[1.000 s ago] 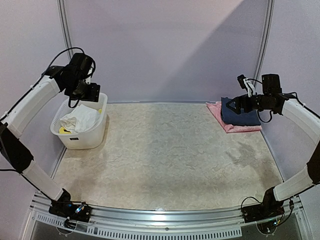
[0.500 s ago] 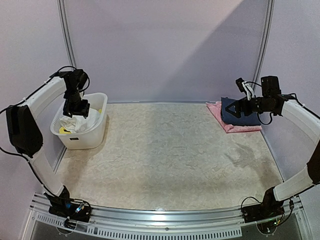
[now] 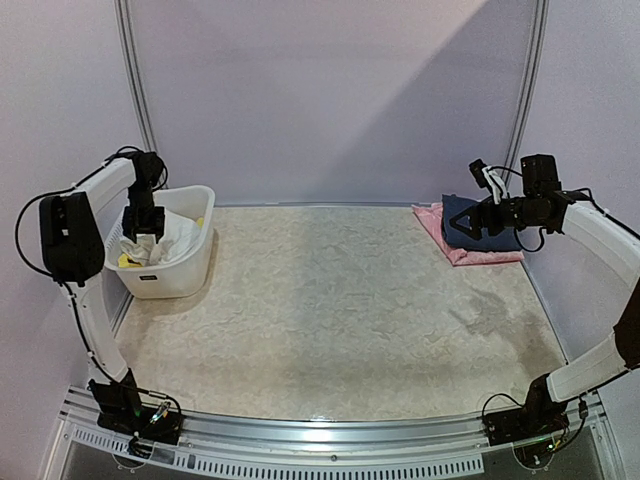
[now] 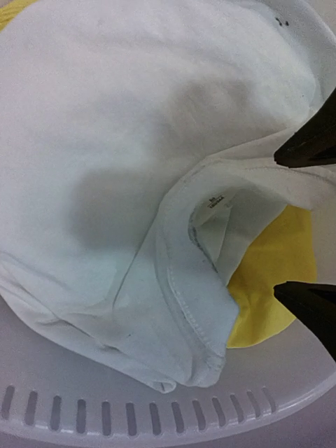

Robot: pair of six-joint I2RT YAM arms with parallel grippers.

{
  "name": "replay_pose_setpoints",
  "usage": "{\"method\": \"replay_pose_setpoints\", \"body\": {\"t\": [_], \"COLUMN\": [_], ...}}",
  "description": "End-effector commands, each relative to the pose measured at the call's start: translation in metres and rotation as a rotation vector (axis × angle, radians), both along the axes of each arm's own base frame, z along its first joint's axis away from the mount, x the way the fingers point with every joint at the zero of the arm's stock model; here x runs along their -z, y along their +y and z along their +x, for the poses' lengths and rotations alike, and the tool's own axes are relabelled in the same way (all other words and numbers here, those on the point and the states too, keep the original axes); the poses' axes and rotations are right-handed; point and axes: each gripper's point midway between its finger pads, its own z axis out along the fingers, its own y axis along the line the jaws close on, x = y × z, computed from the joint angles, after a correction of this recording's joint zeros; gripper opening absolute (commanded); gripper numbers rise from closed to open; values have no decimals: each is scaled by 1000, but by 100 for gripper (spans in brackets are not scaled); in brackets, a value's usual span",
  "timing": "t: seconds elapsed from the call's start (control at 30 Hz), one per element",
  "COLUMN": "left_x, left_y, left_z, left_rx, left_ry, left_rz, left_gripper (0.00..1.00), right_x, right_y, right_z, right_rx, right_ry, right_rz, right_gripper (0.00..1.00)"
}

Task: Fold and stack the mixed laundry pile
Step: Pick up the crumpled T-shirt from the bin.

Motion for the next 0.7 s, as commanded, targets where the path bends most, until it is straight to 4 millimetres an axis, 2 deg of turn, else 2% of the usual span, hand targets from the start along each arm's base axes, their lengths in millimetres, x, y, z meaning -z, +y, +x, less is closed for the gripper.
{"method": "replay_pose_setpoints", "body": {"t": [0.0,0.07,0.3,0.4,0.47,0.5,0.57,0.67], "left_x": [11,16,26,27,26,26,21,-11], "left_y": [-2,-2,3,3,4,5,5,1], "left_z": [10,14,25,27,28,29,29,29], "left_rx": [-1,3,-1,-2,-6,-8,-10,-6], "left_ry": [-5,-2,10,8,0,-2,-5,-65], "left_rz": [-32,-54,-57,-66,-69,-74,-81,-92], "left_gripper": [48,39,39,21,4,0,0,0], "right_x": [5,4,5,4,4,5,5,5], "right_y": [2,5,7,7,7,7,8,9], "right_z": [-10,-12,-14,-14,-14,-15,-15,-16], "right_rx": [-26,-39,-50,-53,-52,-52,-55,-62], "right_ry": [19,19,27,25,25,27,27,32], "right_rz": [4,14,25,25,25,25,27,35], "right_gripper": [97,97,96,96,96,96,96,95]}}
